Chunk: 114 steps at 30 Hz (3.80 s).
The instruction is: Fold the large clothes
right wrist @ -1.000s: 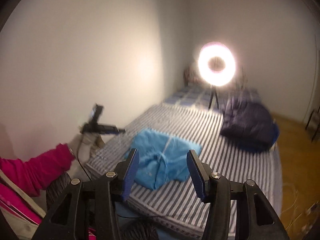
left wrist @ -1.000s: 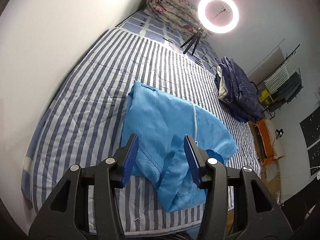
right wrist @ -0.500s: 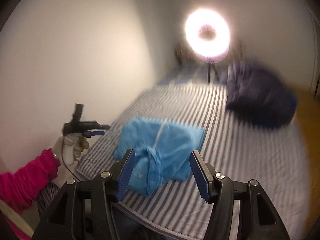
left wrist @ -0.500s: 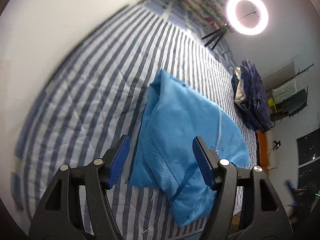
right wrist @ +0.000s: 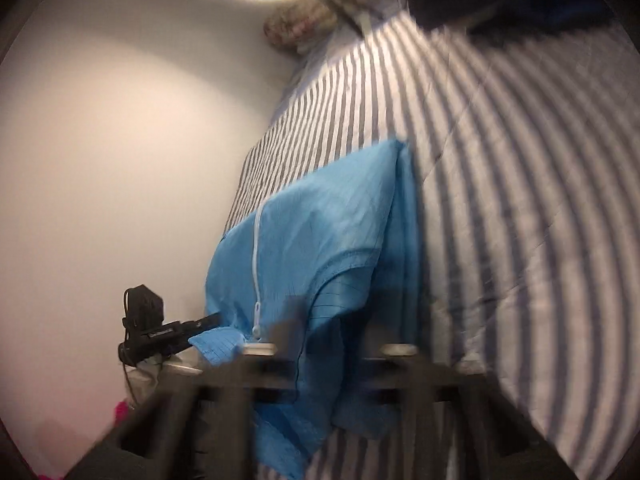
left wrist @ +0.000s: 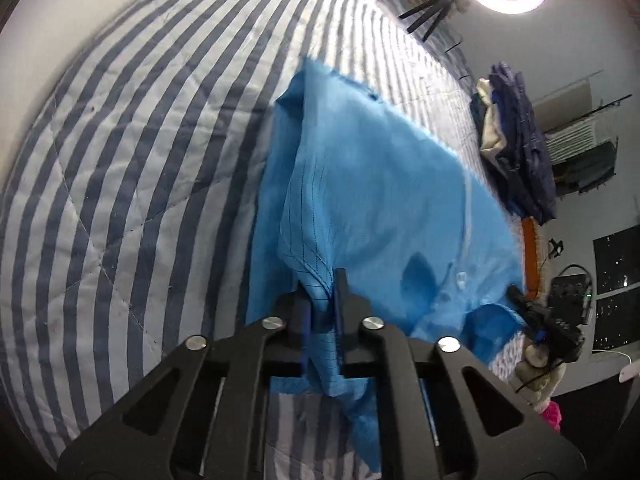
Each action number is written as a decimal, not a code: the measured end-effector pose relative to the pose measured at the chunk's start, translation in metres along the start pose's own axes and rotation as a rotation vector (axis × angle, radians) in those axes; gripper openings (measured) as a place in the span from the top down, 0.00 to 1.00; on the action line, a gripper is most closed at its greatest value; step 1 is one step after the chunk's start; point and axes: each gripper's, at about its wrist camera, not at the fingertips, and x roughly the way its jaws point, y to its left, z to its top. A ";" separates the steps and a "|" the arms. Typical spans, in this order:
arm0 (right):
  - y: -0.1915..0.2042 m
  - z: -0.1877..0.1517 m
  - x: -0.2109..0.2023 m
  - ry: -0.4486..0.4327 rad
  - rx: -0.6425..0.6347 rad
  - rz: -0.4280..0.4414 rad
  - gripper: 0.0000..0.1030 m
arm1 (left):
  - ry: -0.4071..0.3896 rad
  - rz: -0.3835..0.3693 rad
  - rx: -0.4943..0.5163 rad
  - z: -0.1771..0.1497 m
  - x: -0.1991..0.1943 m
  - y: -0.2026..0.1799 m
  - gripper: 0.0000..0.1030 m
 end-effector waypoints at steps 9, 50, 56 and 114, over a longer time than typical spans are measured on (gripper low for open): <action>-0.011 -0.025 0.029 0.109 -0.072 -0.172 1.00 | 0.029 0.109 0.072 -0.009 0.006 -0.002 0.92; 0.092 0.019 0.021 0.117 -0.500 -0.179 0.66 | -0.169 0.174 0.360 0.015 0.001 -0.096 0.65; 0.105 -0.029 0.018 0.221 -0.510 -0.028 0.46 | -0.039 -0.011 0.306 -0.055 0.003 -0.109 0.65; 0.108 -0.036 0.108 0.288 -0.478 -0.273 0.86 | -0.036 -0.177 0.230 -0.101 0.015 -0.117 0.78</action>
